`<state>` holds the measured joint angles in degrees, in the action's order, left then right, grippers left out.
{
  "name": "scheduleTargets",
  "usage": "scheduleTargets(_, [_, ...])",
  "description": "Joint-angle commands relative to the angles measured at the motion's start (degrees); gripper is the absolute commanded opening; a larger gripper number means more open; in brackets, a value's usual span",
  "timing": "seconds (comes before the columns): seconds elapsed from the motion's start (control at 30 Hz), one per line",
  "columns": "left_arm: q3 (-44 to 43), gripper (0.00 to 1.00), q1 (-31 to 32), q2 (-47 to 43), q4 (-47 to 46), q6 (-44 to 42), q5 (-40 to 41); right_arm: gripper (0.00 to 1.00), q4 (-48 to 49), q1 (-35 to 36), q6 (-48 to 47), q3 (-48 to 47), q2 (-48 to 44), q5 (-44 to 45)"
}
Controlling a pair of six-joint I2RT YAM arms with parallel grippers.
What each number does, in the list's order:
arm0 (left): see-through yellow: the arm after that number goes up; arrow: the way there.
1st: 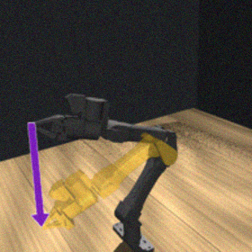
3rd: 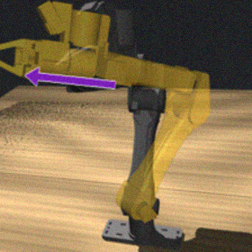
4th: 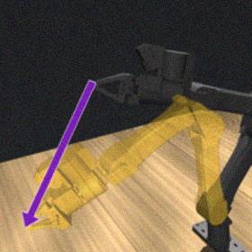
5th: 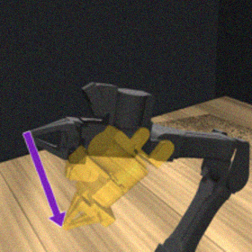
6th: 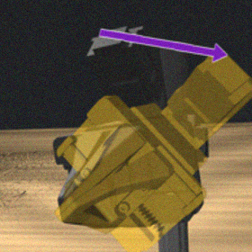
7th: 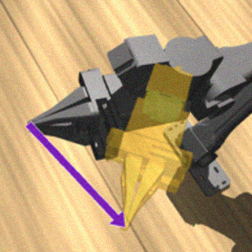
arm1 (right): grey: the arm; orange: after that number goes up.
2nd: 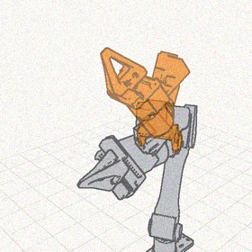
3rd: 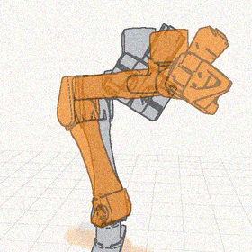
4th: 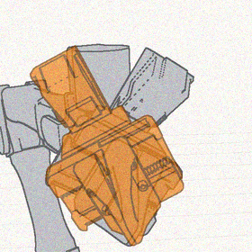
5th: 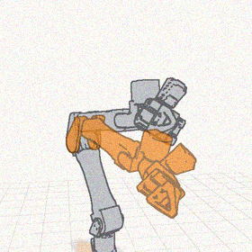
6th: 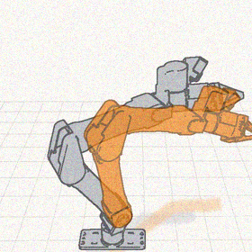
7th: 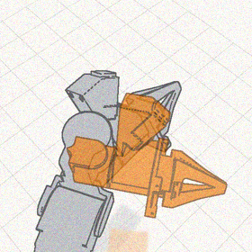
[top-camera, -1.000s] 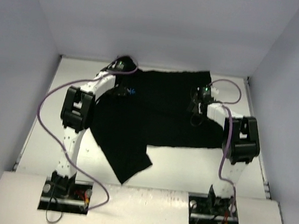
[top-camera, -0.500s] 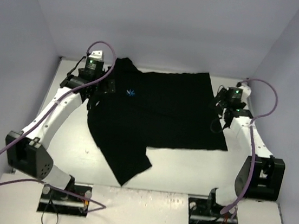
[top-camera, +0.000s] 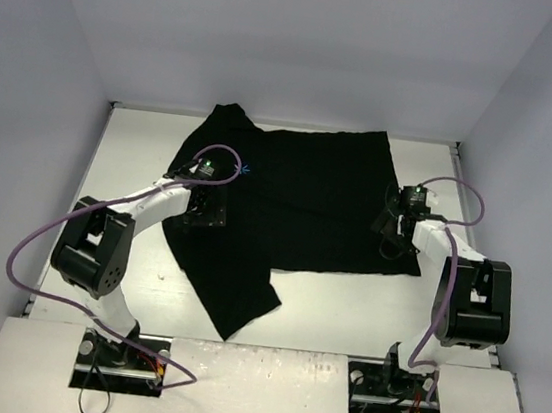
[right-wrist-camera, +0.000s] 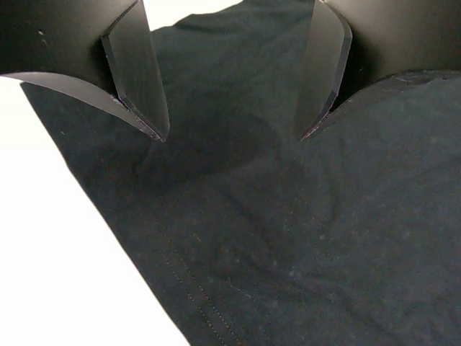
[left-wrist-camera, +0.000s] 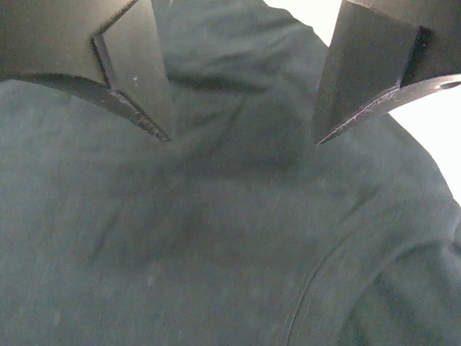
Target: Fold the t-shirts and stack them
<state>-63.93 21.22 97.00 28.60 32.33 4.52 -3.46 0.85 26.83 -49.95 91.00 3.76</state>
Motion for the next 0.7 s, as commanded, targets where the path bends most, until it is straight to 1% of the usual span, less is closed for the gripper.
scheduleTargets(0.0, [-6.17,0.71,-2.55,4.44,-3.60,-0.54,1.40,0.66,4.67,0.72,-0.62,0.10,3.35,-0.52])
scheduleTargets(0.2, [-9.70,0.71,-5.48,12.37,-2.55,-2.74,1.81,0.66,6.94,1.20,-0.55,-0.64,7.72,-0.82])
scheduleTargets(0.3, [-14.10,0.71,-7.32,16.71,-1.28,-4.07,1.80,0.66,7.07,1.54,-0.73,-2.78,10.29,-0.84])
scheduleTargets(0.33, [-14.36,0.71,-7.45,16.89,-1.21,-4.53,1.70,0.66,7.05,1.74,-0.80,-2.91,10.72,-0.68])
scheduleTargets(0.43, [-20.62,0.71,-10.25,20.43,-0.23,-5.96,0.78,0.66,6.60,2.83,-0.49,-5.73,11.02,-0.61])
scheduleTargets(0.5, [-23.28,0.71,-11.93,20.78,0.01,-6.59,-0.65,0.66,5.73,3.28,-0.36,-7.10,10.03,-0.20])
scheduleTargets(0.57, [-24.77,0.72,-13.16,19.25,0.78,-6.92,-1.90,0.66,4.29,3.22,-0.29,-8.26,7.94,0.72])
scheduleTargets(0.67, [-24.00,0.76,-13.22,12.69,1.87,-7.33,-3.88,0.67,1.11,2.30,-0.78,-8.82,2.09,2.42])
